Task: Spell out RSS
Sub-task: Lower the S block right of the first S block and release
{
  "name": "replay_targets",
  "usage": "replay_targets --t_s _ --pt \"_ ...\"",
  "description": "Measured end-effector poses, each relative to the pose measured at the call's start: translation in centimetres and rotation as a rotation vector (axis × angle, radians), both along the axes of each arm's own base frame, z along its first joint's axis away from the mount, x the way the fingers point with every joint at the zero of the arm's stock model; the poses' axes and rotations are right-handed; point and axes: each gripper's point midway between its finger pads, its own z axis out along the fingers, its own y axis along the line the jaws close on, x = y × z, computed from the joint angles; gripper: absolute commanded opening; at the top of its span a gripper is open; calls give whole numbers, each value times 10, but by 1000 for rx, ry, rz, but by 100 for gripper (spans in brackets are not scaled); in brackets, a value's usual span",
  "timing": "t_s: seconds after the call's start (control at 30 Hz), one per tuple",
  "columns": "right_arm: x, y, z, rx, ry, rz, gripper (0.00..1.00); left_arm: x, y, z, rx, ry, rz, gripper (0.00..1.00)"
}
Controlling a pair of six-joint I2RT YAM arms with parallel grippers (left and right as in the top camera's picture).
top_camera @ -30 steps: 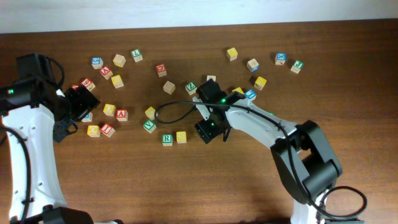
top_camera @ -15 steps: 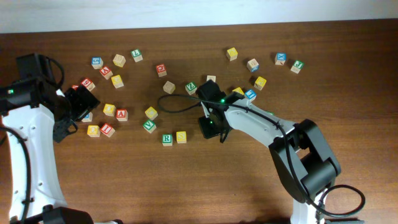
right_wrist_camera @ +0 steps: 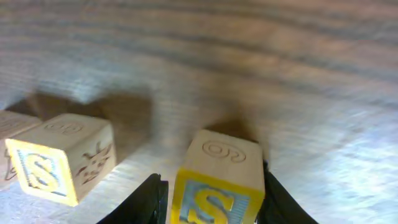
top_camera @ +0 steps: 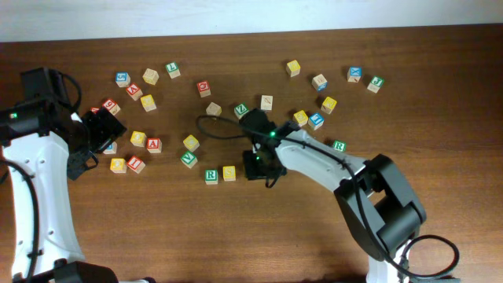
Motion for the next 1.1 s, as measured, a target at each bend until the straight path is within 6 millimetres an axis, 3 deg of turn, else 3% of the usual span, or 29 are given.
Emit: replay_targets --t_s 0.13,0.47,0.6,0.77,1.1 --pt "-7 4 -1 -11 18 -35 32 0 0 0 0 0 0 99" --pt "-5 -12 -4 -93 0 -51 25 0 0 0 0 0 0 99" --pt "-2 -26 -5 -119 11 -73 22 0 0 0 0 0 0 99" --pt "1 -60 -6 -161 72 -140 23 0 0 0 0 0 0 99" --pt "-4 -67 -6 -171 94 -78 23 0 0 0 0 0 0 99"
